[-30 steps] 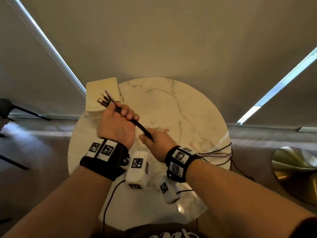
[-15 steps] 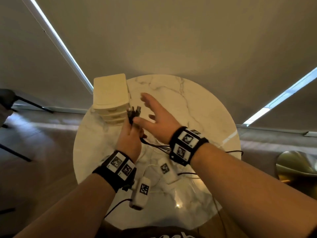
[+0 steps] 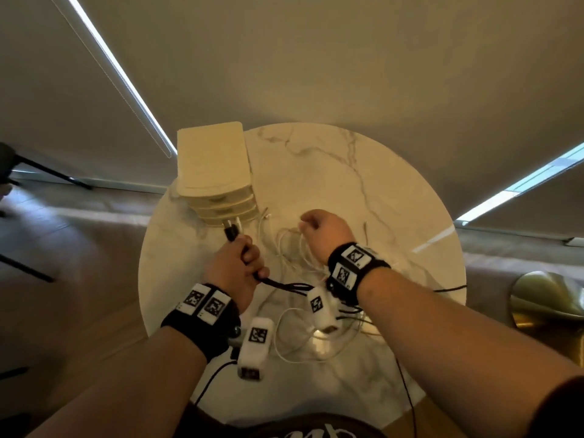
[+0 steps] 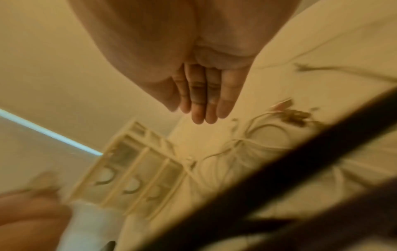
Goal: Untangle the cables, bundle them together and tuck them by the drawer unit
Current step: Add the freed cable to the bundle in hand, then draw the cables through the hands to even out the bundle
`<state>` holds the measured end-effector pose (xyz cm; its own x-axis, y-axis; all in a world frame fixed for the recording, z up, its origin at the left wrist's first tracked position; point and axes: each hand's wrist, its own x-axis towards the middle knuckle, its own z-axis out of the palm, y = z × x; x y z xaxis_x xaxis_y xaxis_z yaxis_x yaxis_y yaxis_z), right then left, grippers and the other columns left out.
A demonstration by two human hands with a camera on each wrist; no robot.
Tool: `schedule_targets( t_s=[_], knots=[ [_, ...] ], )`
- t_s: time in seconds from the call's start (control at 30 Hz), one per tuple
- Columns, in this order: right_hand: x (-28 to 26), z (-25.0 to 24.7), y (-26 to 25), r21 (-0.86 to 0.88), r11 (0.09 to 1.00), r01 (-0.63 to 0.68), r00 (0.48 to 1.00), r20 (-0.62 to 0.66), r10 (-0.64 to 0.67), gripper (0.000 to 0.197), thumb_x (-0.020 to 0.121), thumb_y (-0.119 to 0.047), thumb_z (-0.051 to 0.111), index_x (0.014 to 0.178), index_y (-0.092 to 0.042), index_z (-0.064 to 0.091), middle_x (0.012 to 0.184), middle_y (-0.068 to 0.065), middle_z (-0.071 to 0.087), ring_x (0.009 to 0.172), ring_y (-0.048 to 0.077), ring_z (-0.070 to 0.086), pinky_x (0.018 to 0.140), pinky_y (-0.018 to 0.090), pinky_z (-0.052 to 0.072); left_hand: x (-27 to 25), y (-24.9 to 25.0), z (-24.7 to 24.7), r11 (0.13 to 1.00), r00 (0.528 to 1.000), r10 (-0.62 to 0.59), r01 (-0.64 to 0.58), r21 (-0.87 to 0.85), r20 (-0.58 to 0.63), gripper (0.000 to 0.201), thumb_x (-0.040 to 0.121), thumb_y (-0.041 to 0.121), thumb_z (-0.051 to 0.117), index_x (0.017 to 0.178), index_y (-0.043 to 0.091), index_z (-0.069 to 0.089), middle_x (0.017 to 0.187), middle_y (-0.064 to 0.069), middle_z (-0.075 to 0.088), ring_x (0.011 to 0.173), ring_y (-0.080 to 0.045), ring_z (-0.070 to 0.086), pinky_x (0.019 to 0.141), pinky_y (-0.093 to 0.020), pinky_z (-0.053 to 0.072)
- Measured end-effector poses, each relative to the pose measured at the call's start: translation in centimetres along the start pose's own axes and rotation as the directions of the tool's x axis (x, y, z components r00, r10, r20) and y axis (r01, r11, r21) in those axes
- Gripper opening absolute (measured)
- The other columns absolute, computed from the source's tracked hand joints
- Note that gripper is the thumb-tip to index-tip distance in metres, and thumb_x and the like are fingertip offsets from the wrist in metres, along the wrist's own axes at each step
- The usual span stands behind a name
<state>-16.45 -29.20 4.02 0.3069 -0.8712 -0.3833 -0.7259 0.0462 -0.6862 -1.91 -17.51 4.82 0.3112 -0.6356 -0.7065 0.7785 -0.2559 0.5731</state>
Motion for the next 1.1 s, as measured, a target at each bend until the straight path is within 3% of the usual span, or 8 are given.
schedule_targets(
  t_s=[0.13,0.3,0.47,0.57,0.73,0.83,0.97,1.1],
  knots=[
    [4.0,1.6,1.9,-0.169,0.978,-0.123,0.989,0.057,0.134,0.020,0.098,-0.023,0.058,0.106,-0.019,0.077,0.111,0.006,0.075,0.099,0.027,0.068,0.079,0.027,0.049,0.9,1.7,-0.7,1.000,1.000,-0.015,0.015,-0.027,0.003,0.031,0.103,0.023,0.042,0.072,0.019,0.043,0.061,0.003,0.027,0.049,-0.014,0.023,0.053,-0.030,0.027],
    [5.9,4.0,2.7,-0.508,0.849,-0.146,0.965,0.115,0.235,0.051,0.101,-0.013,0.044,0.152,-0.008,0.044,0.134,0.015,0.065,0.118,0.033,0.064,0.091,0.036,0.053,2.1,1.9,-1.0,1.000,1.000,0.010,-0.010,0.026,0.000,0.025,0.096,0.018,0.043,0.071,0.019,0.043,0.060,0.003,0.027,0.047,-0.013,0.020,0.047,-0.028,0.025],
    [4.8,5.5,4.6,-0.669,0.742,-0.031,0.968,0.165,0.189,0.036,0.099,-0.010,0.045,0.127,-0.004,0.067,0.129,0.021,0.066,0.119,0.037,0.063,0.099,0.043,0.054,2.3,2.2,-0.8,0.996,0.999,0.026,-0.023,0.091,-0.030,0.026,0.097,0.019,0.044,0.071,0.019,0.045,0.058,0.003,0.027,0.044,-0.012,0.018,0.041,-0.027,0.018],
    [4.8,4.8,4.6,-0.556,0.825,-0.097,0.972,0.127,0.199,0.030,0.099,-0.017,0.050,0.118,-0.007,0.070,0.120,0.016,0.070,0.110,0.035,0.066,0.088,0.037,0.053,2.3,2.1,-0.8,0.993,0.999,0.043,-0.043,0.107,0.002,0.026,0.101,0.027,0.041,0.081,0.016,0.053,0.057,0.004,0.028,0.045,-0.011,0.019,0.043,-0.027,0.016],
    [5.3,0.3,1.8,-0.115,0.984,-0.134,0.991,0.006,0.135,0.016,0.101,-0.027,0.049,0.102,-0.019,0.062,0.100,0.006,0.075,0.088,0.028,0.068,0.078,0.035,0.056,1.8,2.1,0.0,0.986,0.999,0.041,-0.045,0.162,0.031,0.033,0.102,0.029,0.031,0.087,0.012,0.056,0.059,0.002,0.031,0.048,-0.013,0.021,0.045,-0.028,0.017],
    [4.3,-4.2,-0.4,-0.062,0.998,-0.015,0.999,-0.032,0.013,0.017,0.104,-0.027,0.046,0.101,-0.022,0.061,0.085,0.002,0.072,0.074,0.022,0.067,0.066,0.031,0.052,1.5,1.6,0.4,0.980,0.997,0.074,-0.079,0.184,0.033,0.035,0.109,0.031,0.032,0.085,0.016,0.053,0.059,0.003,0.036,0.048,-0.013,0.028,0.046,-0.027,0.025],
    [0.9,-9.8,-3.8,0.216,0.961,0.173,0.970,-0.204,-0.128,0.025,0.106,-0.031,0.042,0.094,-0.024,0.062,0.069,0.000,0.060,0.057,0.016,0.052,0.060,0.032,0.042,0.8,1.2,0.5,0.978,0.992,0.122,-0.124,0.169,0.024,0.038,0.111,0.036,0.036,0.083,0.017,0.053,0.059,0.002,0.041,0.048,-0.015,0.039,0.053,-0.031,0.042],
    [-3.6,-12.1,-5.9,0.402,0.869,0.289,0.957,-0.123,-0.262,0.014,0.106,-0.020,0.046,0.110,-0.023,0.059,0.070,0.003,0.067,0.054,0.017,0.051,0.052,0.032,0.048,-0.1,0.7,1.1,0.987,0.993,0.112,-0.115,0.113,0.029,0.038,0.110,0.038,0.039,0.081,0.018,0.052,0.060,0.003,0.034,0.046,-0.013,0.029,0.049,-0.029,0.035]
  ],
)
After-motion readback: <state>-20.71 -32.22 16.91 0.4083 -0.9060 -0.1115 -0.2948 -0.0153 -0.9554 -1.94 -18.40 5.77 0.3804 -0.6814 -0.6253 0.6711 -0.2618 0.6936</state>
